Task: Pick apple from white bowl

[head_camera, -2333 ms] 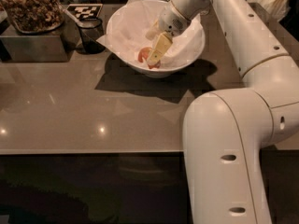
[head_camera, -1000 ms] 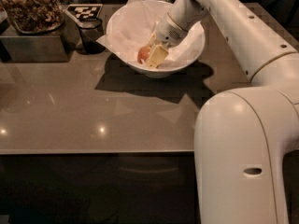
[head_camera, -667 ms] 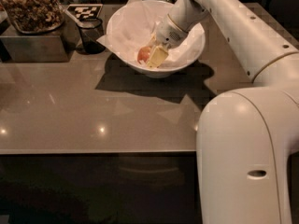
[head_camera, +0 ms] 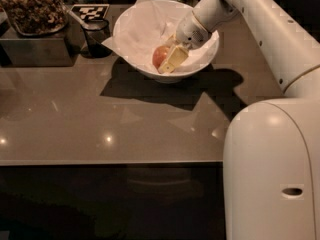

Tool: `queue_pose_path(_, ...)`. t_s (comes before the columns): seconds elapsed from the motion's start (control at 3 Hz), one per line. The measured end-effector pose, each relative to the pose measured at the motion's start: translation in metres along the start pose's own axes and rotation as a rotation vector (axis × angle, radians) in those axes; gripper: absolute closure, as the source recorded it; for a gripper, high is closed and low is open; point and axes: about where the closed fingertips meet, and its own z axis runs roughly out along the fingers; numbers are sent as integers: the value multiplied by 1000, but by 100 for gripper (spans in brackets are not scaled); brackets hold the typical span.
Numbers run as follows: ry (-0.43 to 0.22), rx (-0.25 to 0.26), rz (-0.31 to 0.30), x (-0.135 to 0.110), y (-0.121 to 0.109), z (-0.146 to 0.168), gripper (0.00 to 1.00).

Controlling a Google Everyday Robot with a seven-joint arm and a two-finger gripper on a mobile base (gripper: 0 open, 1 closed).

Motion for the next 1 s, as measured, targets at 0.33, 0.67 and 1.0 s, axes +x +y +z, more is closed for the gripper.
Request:
queue_pose_path(0.33, -121, 44, -23, -11, 10, -42, 100)
queue_pose_path(0.67, -207, 92, -59, -24, 23, -85, 100)
queue_pose_path(1.0, -243, 112, -81, -32, 40, -115, 100)
